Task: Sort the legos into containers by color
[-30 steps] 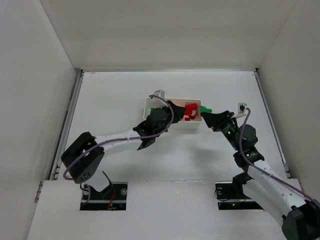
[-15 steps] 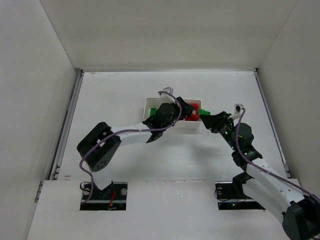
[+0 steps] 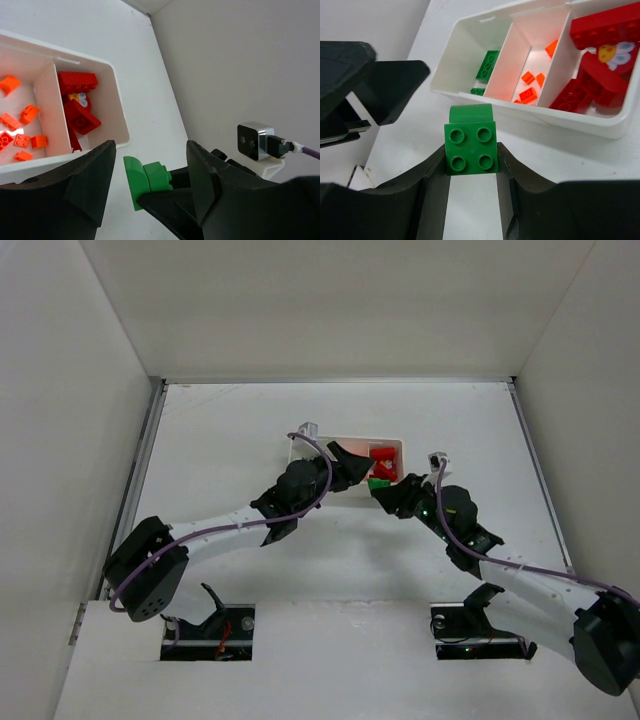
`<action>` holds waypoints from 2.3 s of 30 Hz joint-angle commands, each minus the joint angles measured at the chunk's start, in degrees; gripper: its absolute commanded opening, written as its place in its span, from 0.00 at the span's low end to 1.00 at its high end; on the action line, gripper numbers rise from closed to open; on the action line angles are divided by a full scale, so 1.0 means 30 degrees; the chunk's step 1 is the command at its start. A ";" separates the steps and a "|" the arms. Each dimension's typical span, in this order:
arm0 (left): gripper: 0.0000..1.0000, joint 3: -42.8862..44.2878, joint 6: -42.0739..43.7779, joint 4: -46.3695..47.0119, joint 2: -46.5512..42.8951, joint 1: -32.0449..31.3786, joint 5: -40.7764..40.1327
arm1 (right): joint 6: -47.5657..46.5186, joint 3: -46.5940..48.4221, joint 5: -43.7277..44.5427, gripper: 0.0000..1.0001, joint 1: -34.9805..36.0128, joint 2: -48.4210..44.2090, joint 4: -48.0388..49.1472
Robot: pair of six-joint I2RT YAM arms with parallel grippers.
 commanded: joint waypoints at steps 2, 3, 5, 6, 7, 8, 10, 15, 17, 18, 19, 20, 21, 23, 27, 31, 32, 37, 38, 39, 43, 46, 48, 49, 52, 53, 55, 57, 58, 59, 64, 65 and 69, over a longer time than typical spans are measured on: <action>0.55 -0.0316 -0.0715 -0.0611 -0.0411 0.0106 0.0771 | -0.0981 0.0956 0.0821 0.22 0.0860 0.0119 0.1639; 0.55 -0.0316 -0.0774 -0.0904 -0.0411 0.0165 0.0772 | -0.0981 0.0985 0.0822 0.22 0.0919 0.0178 0.1669; 0.54 -0.0228 -0.0804 -0.1431 -0.0440 0.0165 0.0684 | -0.1156 0.1044 0.0880 0.22 0.1094 0.0295 0.1640; 0.54 -0.0141 -0.0833 -0.1695 -0.0440 0.0136 0.0655 | -0.1186 0.1044 0.0938 0.22 0.1153 0.0324 0.1669; 0.53 -0.0053 -0.0949 -0.1988 -0.0411 0.0136 0.0654 | -0.1215 0.1044 0.1055 0.22 0.1183 0.0354 0.1698; 0.52 0.0064 -0.1038 -0.2252 -0.0382 0.0107 0.0654 | -0.1273 0.1044 0.1172 0.22 0.1183 0.0383 0.1699; 0.50 0.0269 -0.1213 -0.2604 -0.0265 0.0049 0.0771 | -0.1332 0.1073 0.1173 0.22 0.1271 0.0413 0.1699; 0.47 0.0796 -0.1858 -0.2927 0.0291 -0.0244 0.1034 | -0.1742 0.1161 0.1553 0.22 0.1797 0.0413 0.1699; 0.47 0.0972 -0.2063 -0.3016 0.0496 -0.0303 0.1210 | -0.1859 0.1161 0.1700 0.22 0.1973 0.0354 0.1699; 0.46 0.1031 -0.2180 -0.3045 0.0585 -0.0361 0.1240 | -0.1918 0.1161 0.1730 0.22 0.2061 0.0296 0.1699; 0.46 0.1090 -0.2239 -0.3045 0.0673 -0.0391 0.1240 | -0.1976 0.1190 0.1759 0.22 0.2149 0.0295 0.1699; 0.45 0.1120 -0.2356 -0.3045 0.0731 -0.0420 0.1240 | -0.2006 0.1191 0.1788 0.23 0.2208 0.0295 0.1699; 0.45 0.1149 -0.2444 -0.3016 0.0790 -0.0450 0.1240 | -0.2064 0.1249 0.1818 0.23 0.2296 0.0353 0.1699; 0.42 0.1149 -0.2678 -0.2841 0.0849 -0.0566 0.1299 | -0.2094 0.1307 0.1905 0.23 0.2442 0.0558 0.1728; 0.35 0.1033 -0.3001 -0.2811 0.0791 -0.0684 0.1328 | -0.2415 0.1483 0.2519 0.23 0.2998 0.1027 0.1786; 0.26 0.0828 -0.3235 -0.2840 0.0732 -0.0772 0.1328 | -0.2767 0.1688 0.3193 0.23 0.3555 0.1495 0.1787; 0.24 0.0740 -0.3294 -0.2811 0.0703 -0.0801 0.1299 | -0.2826 0.1747 0.3369 0.23 0.3672 0.1613 0.1787; 0.15 0.0184 -0.3558 -0.2811 0.0498 -0.0802 0.1094 | -0.3090 0.1923 0.4073 0.25 0.4083 0.1994 0.1787; 0.14 0.0066 -0.3558 -0.2811 0.0469 -0.0772 0.1065 | -0.3090 0.1923 0.4103 0.26 0.4113 0.2024 0.1816; 0.13 -0.0022 -0.3558 -0.2782 0.0410 -0.0743 0.1065 | -0.3090 0.1923 0.4103 0.28 0.4113 0.2053 0.1845; 0.11 -0.0344 -0.3500 -0.2665 0.0147 -0.0684 0.0948 | -0.3003 0.1835 0.4045 0.37 0.4084 0.2083 0.2021; 0.10 -0.0520 -0.3354 -0.2665 -0.0058 -0.0597 0.0772 | -0.2944 0.1835 0.3957 0.47 0.4084 0.2083 0.2021; 0.10 -0.0579 -0.3265 -0.2752 -0.0234 -0.0538 0.0713 | -0.2944 0.1806 0.3899 0.54 0.4084 0.1966 0.2021; 0.10 -0.0637 -0.3178 -0.2781 -0.0322 -0.0480 0.0655 | -0.2944 0.1777 0.3869 0.56 0.4084 0.1878 0.2021; 0.10 -0.0813 -0.2943 -0.2870 -0.0556 -0.0333 0.0508 | -0.3002 0.1660 0.3810 0.61 0.4084 0.1615 0.2021; 0.10 -0.0843 -0.2885 -0.2899 -0.0615 -0.0304 0.0508 | -0.3031 0.1630 0.3723 0.62 0.4084 0.1527 0.2021; 0.10 -0.0931 -0.2826 -0.2928 -0.0674 -0.0245 0.0508 | -0.2974 0.1572 0.3460 0.62 0.4084 0.1380 0.2021; 0.10 -0.0989 -0.2826 -0.2957 -0.0733 -0.0245 0.0508 | -0.2914 0.1571 0.3225 0.58 0.4055 0.1350 0.2021; 0.10 -0.0990 -0.2797 -0.2958 -0.0762 -0.0245 0.0508 | -0.2885 0.1571 0.3195 0.56 0.4025 0.1350 0.2021; 0.10 -0.1019 -0.2767 -0.2987 -0.0791 -0.0245 0.0508 | -0.2856 0.1571 0.3195 0.55 0.4025 0.1379 0.2021; 0.10 -0.1077 -0.2679 -0.3075 -0.0791 -0.0215 0.0449 | -0.2798 0.1571 0.3195 0.45 0.4025 0.1321 0.2021; 0.10 -0.1135 -0.2679 -0.3075 -0.0791 -0.0186 0.0449 | -0.2768 0.1542 0.3195 0.45 0.4025 0.1263 0.2021; 0.10 -0.1282 -0.2650 -0.3075 -0.0938 -0.0040 0.0391 | -0.2768 0.1396 0.3195 0.45 0.3996 0.1028 0.2166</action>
